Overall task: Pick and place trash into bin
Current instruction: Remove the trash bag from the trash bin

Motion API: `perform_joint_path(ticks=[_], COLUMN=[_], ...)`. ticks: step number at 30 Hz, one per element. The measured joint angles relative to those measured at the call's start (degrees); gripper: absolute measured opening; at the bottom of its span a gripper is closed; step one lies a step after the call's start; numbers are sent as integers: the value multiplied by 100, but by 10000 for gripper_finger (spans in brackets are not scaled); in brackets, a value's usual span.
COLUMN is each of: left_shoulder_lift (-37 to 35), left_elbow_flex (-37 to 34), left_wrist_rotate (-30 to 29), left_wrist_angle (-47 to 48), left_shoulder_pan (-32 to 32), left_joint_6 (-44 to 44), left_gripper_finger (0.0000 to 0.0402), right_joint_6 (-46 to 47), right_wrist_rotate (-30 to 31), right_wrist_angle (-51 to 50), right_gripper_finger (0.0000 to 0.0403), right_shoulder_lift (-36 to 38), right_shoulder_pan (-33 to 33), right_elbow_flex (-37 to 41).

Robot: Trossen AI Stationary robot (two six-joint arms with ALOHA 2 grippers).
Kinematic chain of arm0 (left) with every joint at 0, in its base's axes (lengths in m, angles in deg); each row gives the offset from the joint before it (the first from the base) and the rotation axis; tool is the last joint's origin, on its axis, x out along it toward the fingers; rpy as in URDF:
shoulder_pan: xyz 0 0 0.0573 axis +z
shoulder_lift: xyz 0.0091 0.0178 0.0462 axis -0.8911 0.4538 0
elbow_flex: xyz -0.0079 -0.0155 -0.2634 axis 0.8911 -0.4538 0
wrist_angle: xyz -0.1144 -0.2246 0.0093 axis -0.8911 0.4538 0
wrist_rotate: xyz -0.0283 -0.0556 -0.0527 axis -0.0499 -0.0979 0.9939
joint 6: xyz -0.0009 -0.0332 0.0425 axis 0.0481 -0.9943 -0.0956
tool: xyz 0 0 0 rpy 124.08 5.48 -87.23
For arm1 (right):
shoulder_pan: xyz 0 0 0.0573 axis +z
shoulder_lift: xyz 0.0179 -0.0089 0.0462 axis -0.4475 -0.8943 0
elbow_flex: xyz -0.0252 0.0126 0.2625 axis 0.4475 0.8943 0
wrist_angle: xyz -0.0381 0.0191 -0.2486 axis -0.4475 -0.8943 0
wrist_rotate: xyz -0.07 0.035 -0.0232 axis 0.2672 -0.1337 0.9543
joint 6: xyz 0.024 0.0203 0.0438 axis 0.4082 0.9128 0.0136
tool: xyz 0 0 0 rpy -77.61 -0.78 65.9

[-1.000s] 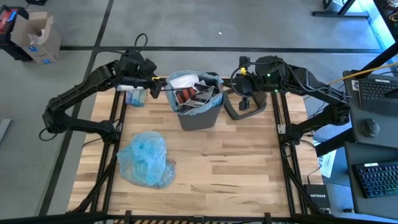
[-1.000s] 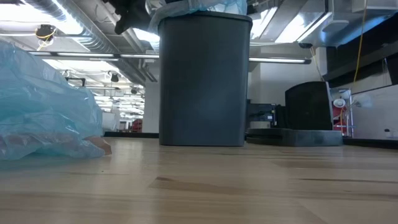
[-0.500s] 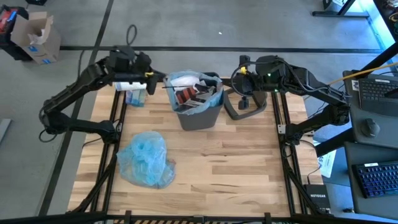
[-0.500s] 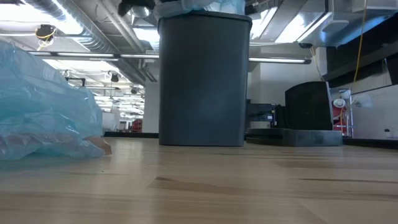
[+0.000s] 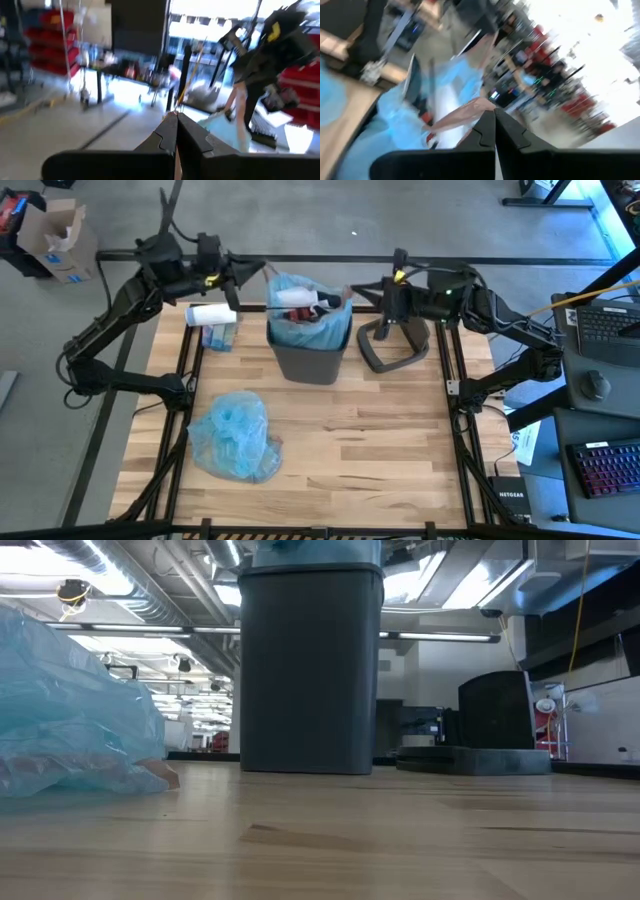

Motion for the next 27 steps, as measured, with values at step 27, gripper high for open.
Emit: perform_joint_path(ticks=[27], left_shoulder_lift=[29], left_elbow_flex=[153], left_wrist_rotate=[168], left_wrist_angle=[-4322], left_shoulder_pan=[7], left_joint_6=[22], left_gripper_finger=[0], right_joint_6=[-1800], right_wrist_rotate=[-107], right_wrist_angle=[5013], right_gripper_finger=[0], right_shoulder_lift=[-440], right_shoulder_pan=[0], right_elbow_flex=[-9])
